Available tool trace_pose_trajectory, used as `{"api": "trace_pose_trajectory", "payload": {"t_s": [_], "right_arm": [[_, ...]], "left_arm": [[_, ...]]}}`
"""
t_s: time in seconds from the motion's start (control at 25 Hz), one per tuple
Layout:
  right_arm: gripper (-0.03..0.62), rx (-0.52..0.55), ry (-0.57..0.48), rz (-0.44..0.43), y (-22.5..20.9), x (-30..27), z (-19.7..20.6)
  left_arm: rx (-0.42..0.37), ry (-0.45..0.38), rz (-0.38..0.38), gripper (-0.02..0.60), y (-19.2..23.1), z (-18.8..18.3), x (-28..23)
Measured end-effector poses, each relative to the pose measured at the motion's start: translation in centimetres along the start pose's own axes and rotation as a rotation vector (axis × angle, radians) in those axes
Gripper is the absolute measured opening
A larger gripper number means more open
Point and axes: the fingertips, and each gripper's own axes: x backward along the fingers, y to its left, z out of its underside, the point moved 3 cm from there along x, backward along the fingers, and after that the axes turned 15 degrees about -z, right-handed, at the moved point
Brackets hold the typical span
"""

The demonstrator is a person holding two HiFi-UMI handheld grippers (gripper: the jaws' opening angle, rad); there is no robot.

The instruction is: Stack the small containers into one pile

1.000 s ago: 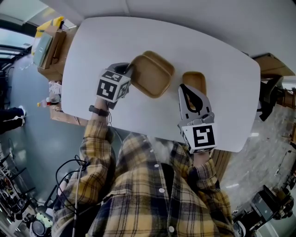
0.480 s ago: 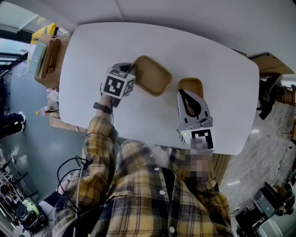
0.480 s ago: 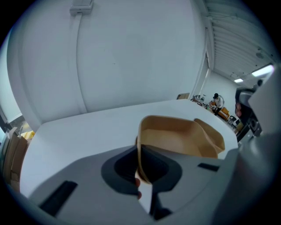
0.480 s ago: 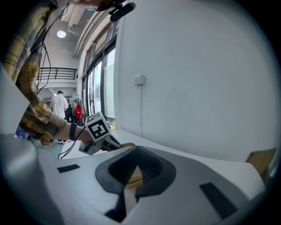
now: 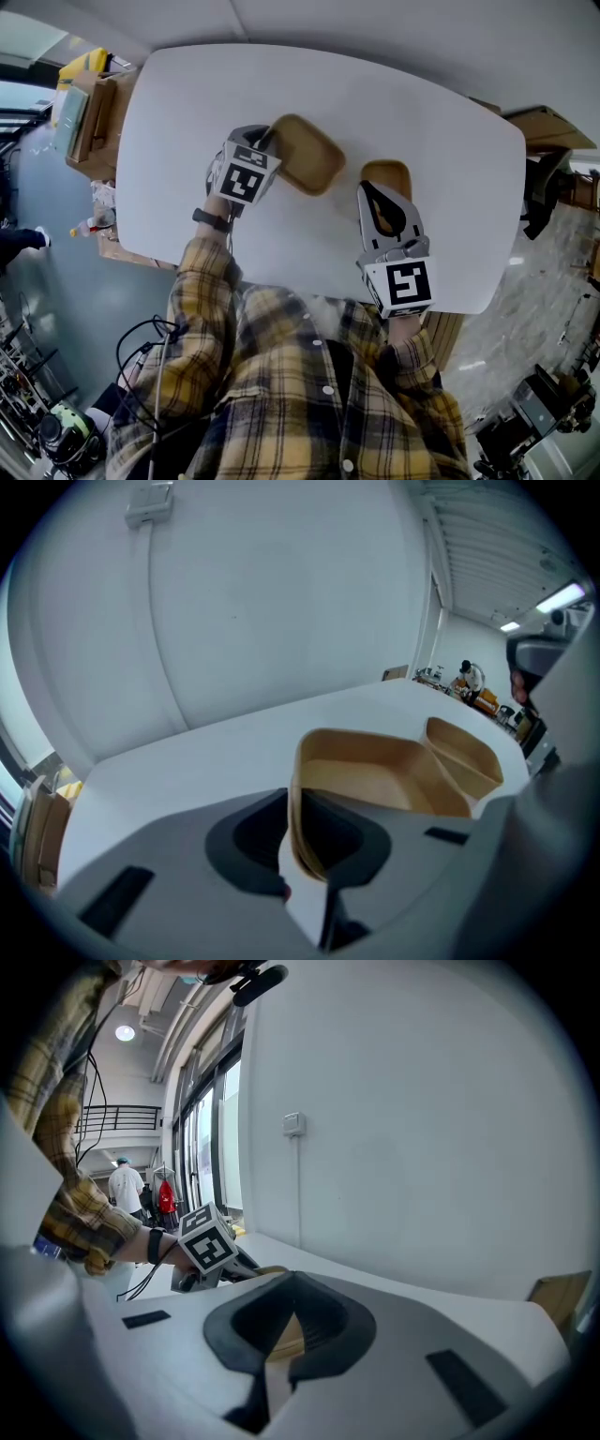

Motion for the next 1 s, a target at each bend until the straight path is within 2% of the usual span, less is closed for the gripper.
{"api": "trace_pose_trajectory", "payload": {"t_s": [0.08,0.28,0.52,1.0], "right_arm": [[0.014,-0.003,0.003,-0.002,-0.07,-0.16,0.07],[0.014,-0.013,0.011,-0.006,-0.20,-0.04,0.34],[0.014,-0.018,0.014,-0.005,-0.11,-0.21,0.79],[0.014,-0.032,0.010,0.012,-0.31,0.07,0.89]], "left_arm": [[-0.003,-0.020,-0.026,0.033,0.15,0.06,-0.23],[0.000,-0.043,-0.064,0.116,0.57,-0.19,-0.51],[-0.038,-0.050,-0.086,0.121,0.40,-0.14,-0.78],[-0.041,-0.055,-0.084,0.082,-0.22,0.07,-0.72]]}}
